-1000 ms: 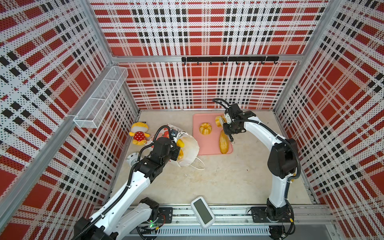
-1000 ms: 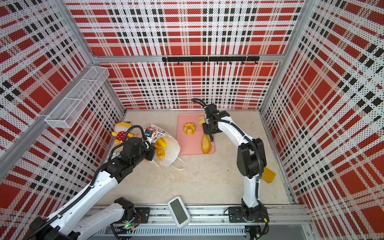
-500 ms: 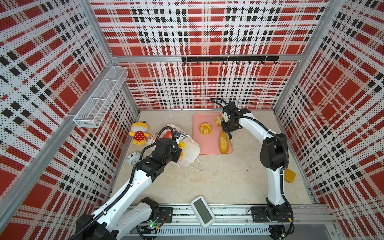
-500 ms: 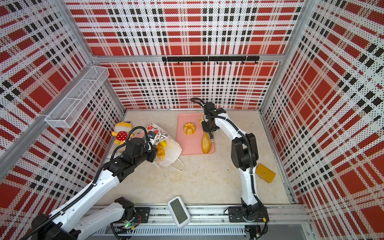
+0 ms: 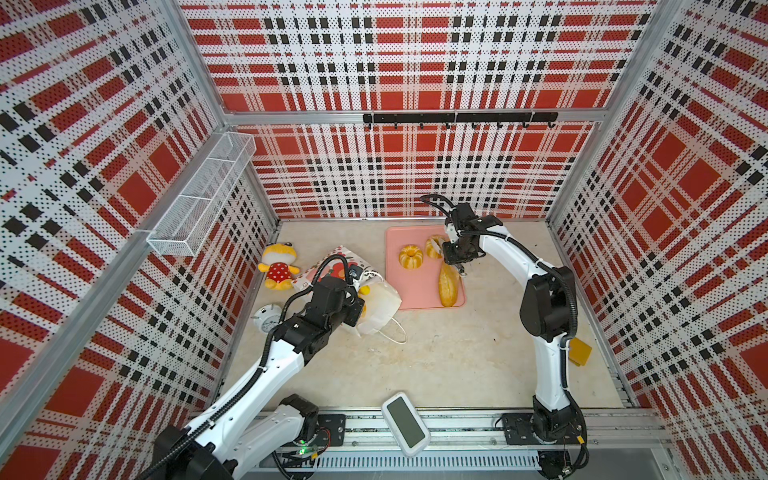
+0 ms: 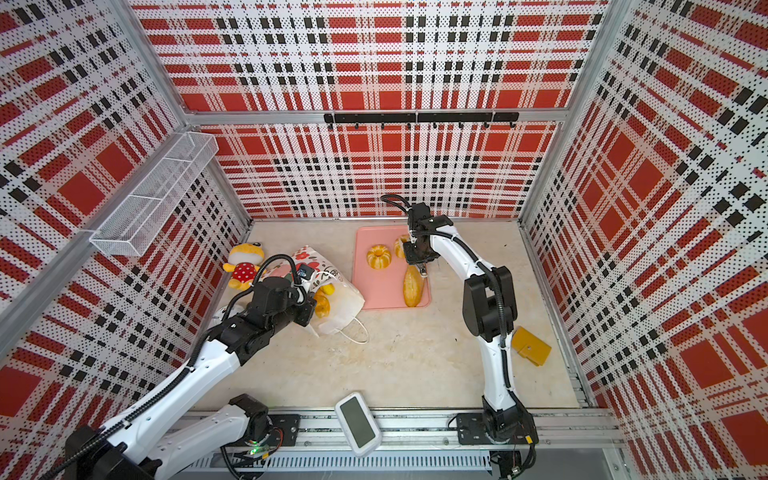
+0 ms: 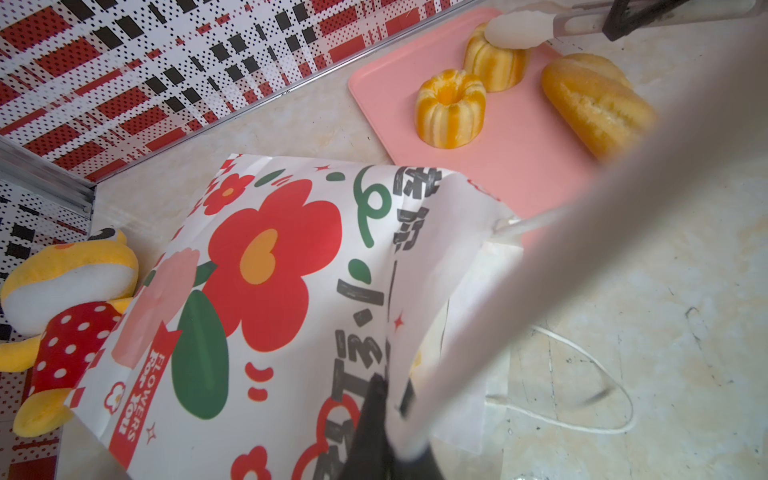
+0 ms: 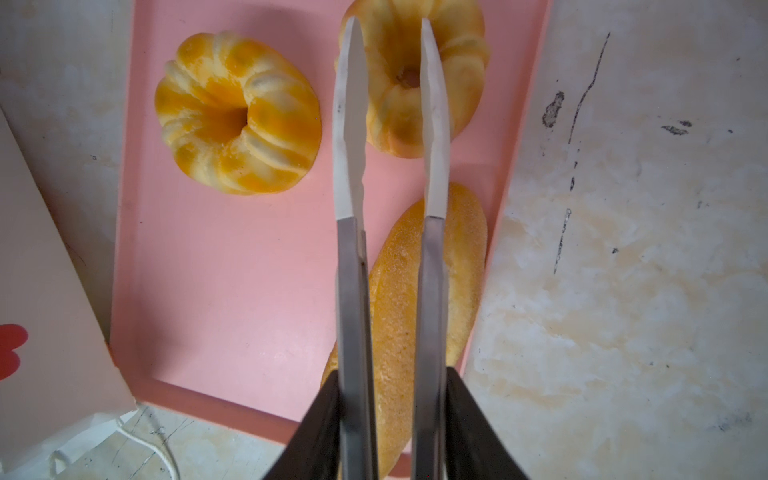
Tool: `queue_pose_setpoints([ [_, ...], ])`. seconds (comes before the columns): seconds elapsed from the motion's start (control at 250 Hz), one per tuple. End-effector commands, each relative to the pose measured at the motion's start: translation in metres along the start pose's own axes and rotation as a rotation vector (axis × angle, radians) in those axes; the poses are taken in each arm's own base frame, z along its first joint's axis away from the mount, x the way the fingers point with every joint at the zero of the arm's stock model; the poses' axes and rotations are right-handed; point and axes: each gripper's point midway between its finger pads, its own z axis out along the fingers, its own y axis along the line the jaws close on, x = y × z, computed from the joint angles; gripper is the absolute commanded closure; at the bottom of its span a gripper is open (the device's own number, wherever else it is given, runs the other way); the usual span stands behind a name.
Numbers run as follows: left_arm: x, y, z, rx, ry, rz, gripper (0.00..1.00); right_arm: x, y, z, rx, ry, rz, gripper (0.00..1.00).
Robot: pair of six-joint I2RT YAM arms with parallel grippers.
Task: Take the fake bread out of the paper bag
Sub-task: 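Release the cake and swing the tongs back toward the bag opening, then push the tongs into the bag and pinch the yellow bread piece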
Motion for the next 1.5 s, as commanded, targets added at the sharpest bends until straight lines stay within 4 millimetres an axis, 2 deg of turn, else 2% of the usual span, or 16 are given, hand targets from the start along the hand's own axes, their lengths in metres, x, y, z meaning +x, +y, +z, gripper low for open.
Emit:
queue_pose_setpoints([
  [0.0, -0.003, -0.003, -0.002, 0.013, -0.030, -0.008, 1.00, -0.024, 0.009, -0.044, -0.046, -0.122, -0.001, 0.62],
  [0.224, -0.001, -0.008, 0.000, 0.036, -0.027, -0.004, 1.00, -0.019, 0.018, -0.076, -0.102, -0.150, 0.006, 0.62],
  [0.38, -0.001, -0.008, -0.001, 0.036, -0.027, 0.008, 1.00, 0.003, 0.031, -0.097, -0.195, -0.149, 0.051, 0.64],
  [0.512, 0.000, -0.009, -0.003, 0.036, -0.025, 0.024, 1.00, 0.039, 0.056, -0.116, -0.370, -0.168, 0.116, 0.67],
  [0.664, 0.000, -0.009, -0.003, 0.030, -0.023, 0.028, 1.00, 0.093, 0.077, -0.136, -0.462, -0.168, 0.150, 0.67],
  [0.808, 0.008, -0.014, 0.001, 0.035, -0.013, 0.029, 1.00, 0.146, 0.137, -0.150, -0.619, -0.132, -0.008, 0.65],
  [0.928, 0.016, -0.016, 0.005, 0.027, 0.011, 0.039, 1.00, 0.180, 0.175, -0.143, -0.663, -0.081, -0.138, 0.64],
  [1.056, 0.016, -0.015, 0.005, 0.020, 0.007, 0.031, 1.00, 0.188, 0.202, -0.127, -0.706, -0.103, -0.177, 0.60],
  [1.112, 0.015, -0.015, 0.005, 0.021, 0.002, 0.029, 1.00, 0.186, 0.213, -0.119, -0.740, -0.121, -0.155, 0.60],
  [1.249, 0.015, -0.017, 0.005, 0.027, -0.001, 0.027, 1.00, 0.181, 0.223, -0.089, -0.720, -0.119, -0.137, 0.60],
  [1.369, 0.015, -0.017, 0.005, 0.027, -0.002, 0.030, 1.00, 0.168, 0.224, -0.068, -0.638, -0.162, -0.132, 0.60],
  [1.497, 0.015, -0.017, 0.005, 0.027, -0.003, 0.033, 1.00, 0.150, 0.223, -0.056, -0.584, -0.214, -0.110, 0.60],
])
